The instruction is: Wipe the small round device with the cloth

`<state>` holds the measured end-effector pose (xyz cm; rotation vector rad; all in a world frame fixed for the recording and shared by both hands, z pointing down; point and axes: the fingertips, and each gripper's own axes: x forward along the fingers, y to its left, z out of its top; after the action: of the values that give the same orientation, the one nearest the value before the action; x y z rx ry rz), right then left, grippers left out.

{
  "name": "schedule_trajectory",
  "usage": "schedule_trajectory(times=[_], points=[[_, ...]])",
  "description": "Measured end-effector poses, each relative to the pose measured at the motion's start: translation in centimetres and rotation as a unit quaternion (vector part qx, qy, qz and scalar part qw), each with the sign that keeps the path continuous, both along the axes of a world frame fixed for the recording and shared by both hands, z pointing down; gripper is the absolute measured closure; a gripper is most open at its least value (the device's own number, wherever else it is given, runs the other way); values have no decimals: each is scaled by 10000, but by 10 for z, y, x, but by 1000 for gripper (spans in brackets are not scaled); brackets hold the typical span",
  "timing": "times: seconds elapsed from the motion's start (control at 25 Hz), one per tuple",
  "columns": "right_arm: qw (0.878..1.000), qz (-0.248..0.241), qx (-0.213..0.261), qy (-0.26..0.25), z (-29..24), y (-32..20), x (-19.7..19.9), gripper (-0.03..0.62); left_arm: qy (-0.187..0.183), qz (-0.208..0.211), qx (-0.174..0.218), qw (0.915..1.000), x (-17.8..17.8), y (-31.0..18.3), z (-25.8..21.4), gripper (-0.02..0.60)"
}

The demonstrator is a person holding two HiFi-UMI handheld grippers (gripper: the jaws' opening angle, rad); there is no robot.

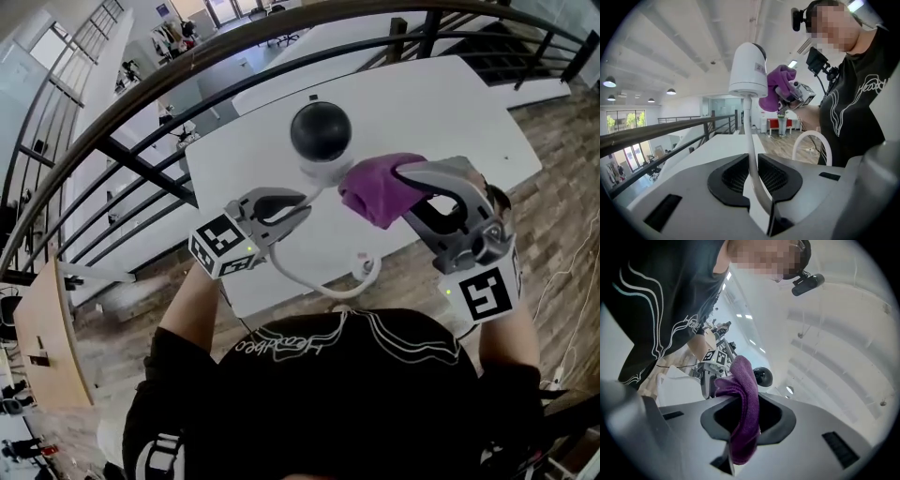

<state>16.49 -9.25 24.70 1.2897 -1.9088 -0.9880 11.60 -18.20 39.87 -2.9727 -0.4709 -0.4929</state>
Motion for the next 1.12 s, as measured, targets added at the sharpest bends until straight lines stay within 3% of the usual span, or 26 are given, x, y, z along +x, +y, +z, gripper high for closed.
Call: schedule_trajectory(times=[0.56,1.12], points=[[9939,-988,412,260,-19,-16,-1,528,-152,-596,408,9973,4,-2,3,520],[9788,-2047,54,-16,7,-38,6,528,-633,-1054,852,9888,7,-6,9,522]])
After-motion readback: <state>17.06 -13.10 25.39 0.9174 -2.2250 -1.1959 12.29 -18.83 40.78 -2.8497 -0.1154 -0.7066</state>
